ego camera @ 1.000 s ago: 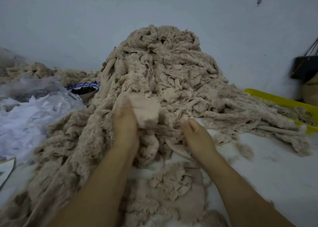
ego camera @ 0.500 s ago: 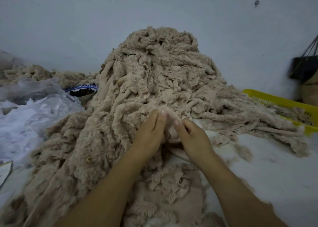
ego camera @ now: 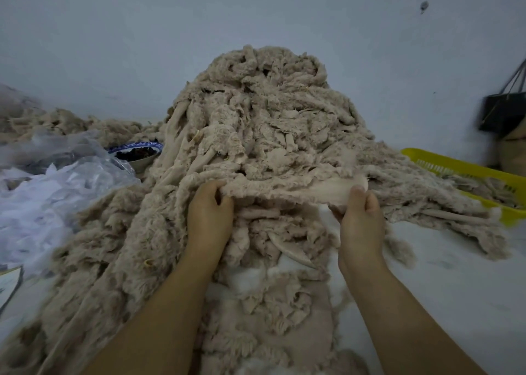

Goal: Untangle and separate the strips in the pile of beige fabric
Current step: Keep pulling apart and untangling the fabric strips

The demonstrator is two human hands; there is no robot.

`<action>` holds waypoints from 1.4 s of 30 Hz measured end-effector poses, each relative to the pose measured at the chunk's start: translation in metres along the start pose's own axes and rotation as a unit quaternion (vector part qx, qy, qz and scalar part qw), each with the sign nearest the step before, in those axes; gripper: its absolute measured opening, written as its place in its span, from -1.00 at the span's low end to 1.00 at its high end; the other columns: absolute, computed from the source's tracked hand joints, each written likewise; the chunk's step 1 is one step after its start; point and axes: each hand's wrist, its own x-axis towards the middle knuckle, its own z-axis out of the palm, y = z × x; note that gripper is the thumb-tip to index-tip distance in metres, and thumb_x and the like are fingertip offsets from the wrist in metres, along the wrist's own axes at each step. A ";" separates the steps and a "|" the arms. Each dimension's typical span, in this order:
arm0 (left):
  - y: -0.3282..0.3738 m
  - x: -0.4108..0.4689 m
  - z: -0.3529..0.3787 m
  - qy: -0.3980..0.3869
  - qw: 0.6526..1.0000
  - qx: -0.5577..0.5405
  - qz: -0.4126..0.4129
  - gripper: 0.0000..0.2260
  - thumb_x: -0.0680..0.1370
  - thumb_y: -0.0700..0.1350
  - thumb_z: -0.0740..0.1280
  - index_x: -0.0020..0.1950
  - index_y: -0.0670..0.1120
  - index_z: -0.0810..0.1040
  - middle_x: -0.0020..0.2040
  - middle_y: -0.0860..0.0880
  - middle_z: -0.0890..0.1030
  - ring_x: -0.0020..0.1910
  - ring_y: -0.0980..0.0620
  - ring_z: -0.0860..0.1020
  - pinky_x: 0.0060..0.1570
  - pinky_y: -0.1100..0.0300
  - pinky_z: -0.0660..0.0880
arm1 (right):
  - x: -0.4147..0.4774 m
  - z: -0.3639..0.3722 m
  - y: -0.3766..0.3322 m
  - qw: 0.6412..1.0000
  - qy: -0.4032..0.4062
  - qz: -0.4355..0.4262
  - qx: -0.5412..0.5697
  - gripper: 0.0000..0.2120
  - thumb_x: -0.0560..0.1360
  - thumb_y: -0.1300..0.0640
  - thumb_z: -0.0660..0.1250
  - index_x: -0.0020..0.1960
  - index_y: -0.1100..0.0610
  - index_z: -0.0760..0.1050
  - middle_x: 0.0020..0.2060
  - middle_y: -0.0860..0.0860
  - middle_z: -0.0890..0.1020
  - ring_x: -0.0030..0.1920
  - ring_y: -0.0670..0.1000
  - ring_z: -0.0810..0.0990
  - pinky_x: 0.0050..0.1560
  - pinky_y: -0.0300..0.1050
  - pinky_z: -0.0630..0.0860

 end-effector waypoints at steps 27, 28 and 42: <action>-0.003 0.000 0.001 -0.016 0.993 -0.081 -0.079 -0.68 0.68 0.04 0.15 0.22 -0.03 0.64 0.10 -0.03 0.67 0.09 0.04 0.60 0.12 0.18 0.51 | -0.016 0.005 -0.008 0.985 -0.173 -0.017 -0.016 -0.79 0.64 -0.08 0.22 -0.06 -0.15 0.62 -0.15 -0.04 0.67 -0.09 -0.12 0.65 0.23 0.21 0.25; 0.003 -0.005 0.002 -0.038 0.995 -0.084 -0.050 -0.67 0.68 0.09 0.12 0.14 0.04 0.66 -0.05 0.04 0.69 -0.03 0.11 0.62 -0.03 0.29 0.51 | -0.018 0.006 -0.009 0.982 -0.186 -0.027 -0.020 -0.78 0.65 -0.06 0.21 -0.01 -0.13 0.63 -0.19 -0.04 0.66 -0.11 -0.18 0.63 -0.08 0.11 0.52; 0.027 -0.010 0.000 -0.146 0.907 -0.375 -0.125 -0.68 0.66 -0.15 0.22 -0.08 0.17 0.69 -0.08 0.10 0.72 -0.15 0.09 0.67 -0.22 0.29 0.57 | -0.014 0.009 0.006 0.927 -0.300 -0.094 -0.202 -0.76 0.62 0.05 0.23 -0.22 -0.13 0.42 -0.45 -0.13 0.39 -0.52 -0.17 0.31 -0.49 -0.40 0.22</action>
